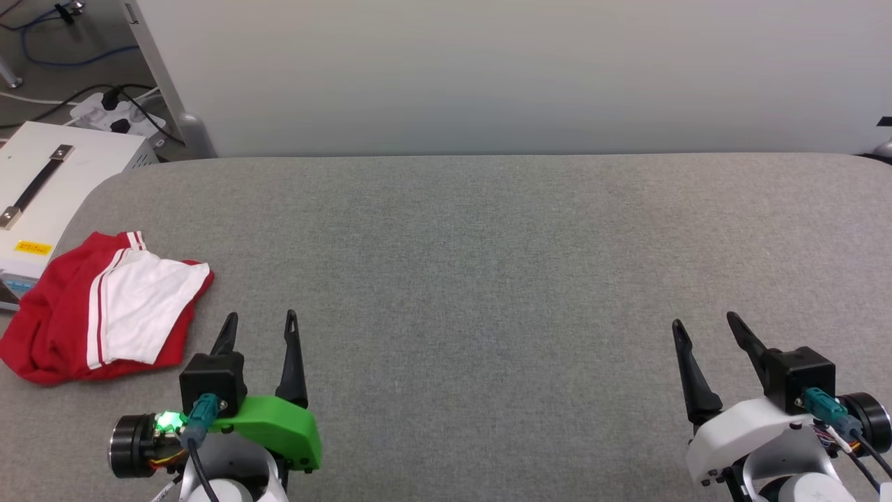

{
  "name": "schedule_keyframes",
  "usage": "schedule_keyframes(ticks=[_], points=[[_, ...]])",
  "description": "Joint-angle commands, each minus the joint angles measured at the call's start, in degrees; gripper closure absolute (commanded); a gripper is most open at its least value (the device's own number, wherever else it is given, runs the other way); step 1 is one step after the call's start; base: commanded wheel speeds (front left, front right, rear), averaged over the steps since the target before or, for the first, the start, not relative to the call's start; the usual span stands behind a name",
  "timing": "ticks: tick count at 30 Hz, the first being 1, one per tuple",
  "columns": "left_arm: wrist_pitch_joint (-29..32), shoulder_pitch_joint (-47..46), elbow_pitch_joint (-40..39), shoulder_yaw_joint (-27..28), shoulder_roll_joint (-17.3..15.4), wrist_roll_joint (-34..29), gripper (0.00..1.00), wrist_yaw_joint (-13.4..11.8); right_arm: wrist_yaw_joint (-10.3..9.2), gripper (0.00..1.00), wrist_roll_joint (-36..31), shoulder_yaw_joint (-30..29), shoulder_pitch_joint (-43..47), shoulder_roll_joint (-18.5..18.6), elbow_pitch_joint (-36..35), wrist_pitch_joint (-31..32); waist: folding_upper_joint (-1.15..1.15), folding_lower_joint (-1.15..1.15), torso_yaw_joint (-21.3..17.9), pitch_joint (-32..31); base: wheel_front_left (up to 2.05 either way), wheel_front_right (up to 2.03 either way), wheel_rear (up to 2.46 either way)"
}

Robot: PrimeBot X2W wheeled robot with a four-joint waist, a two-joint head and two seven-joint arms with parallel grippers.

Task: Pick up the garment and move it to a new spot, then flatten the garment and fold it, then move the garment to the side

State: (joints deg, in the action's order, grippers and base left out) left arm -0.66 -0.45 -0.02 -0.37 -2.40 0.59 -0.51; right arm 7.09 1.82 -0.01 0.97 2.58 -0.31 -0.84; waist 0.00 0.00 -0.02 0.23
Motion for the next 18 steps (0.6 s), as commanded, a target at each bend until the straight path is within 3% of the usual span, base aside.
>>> schedule_keyframes(ticks=[1,18], points=[[-0.64,-0.16,-0.33,-0.16,-0.07,0.26,0.0,-0.39,0.04,0.0,0.66,-0.25,-0.39,0.04,-0.35,-0.65,0.0,0.0,-0.02,0.04,0.0,0.0,0.0],[-2.66,0.28,-0.12,-0.7,-0.12,0.69,0.0,-0.7,0.09,0.0,2.85,-0.53,-0.18,0.08,-0.83,-2.64,0.0,0.0,-0.12,0.13,0.0,0.0,0.0]])
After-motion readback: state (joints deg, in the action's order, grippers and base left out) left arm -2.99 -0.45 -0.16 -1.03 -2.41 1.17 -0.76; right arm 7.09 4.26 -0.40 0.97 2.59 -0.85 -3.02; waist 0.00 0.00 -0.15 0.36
